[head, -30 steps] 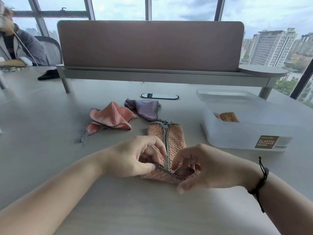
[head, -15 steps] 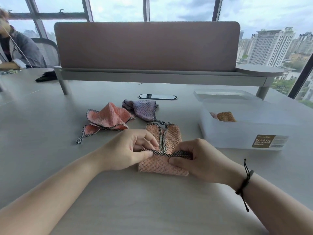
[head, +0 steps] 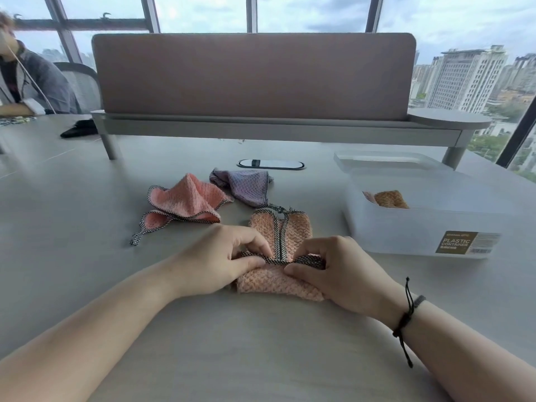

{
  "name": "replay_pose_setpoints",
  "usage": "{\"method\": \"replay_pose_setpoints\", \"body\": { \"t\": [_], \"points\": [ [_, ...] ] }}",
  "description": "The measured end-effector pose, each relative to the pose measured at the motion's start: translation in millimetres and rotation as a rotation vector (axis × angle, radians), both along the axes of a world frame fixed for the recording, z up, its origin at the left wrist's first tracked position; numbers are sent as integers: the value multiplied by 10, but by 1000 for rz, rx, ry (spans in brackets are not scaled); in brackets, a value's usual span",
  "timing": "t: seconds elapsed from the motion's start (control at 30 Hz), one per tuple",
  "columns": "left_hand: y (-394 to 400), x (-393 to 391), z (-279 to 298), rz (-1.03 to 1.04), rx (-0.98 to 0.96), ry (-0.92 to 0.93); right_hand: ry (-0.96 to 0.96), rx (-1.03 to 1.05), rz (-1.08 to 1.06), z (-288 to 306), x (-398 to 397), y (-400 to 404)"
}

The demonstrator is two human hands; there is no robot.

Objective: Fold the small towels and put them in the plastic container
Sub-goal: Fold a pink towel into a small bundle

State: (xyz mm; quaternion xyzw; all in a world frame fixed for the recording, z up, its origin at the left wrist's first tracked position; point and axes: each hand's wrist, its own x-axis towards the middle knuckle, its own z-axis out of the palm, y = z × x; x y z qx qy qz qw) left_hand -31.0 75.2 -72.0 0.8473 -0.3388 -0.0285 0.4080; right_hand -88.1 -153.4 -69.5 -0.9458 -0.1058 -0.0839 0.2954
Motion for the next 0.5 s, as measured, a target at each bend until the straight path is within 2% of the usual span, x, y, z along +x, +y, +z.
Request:
{"method": "replay_pose_setpoints", "body": {
  "t": [0.2, 0.3, 0.4, 0.5],
  "points": [
    [10, -9, -15, -26, -48, 101, -14, -121, -76, -28, 37, 68],
    [5, 22, -61, -28, -8, 85, -11, -144, -102, -15, 44, 69],
    [2, 45, -60, -5, 65, -9, -22, -122, -141, -6, 29, 40],
    [-21, 4, -13, -17, 101, -212, -104, -28, -162, 27, 4, -17]
  ]
}}
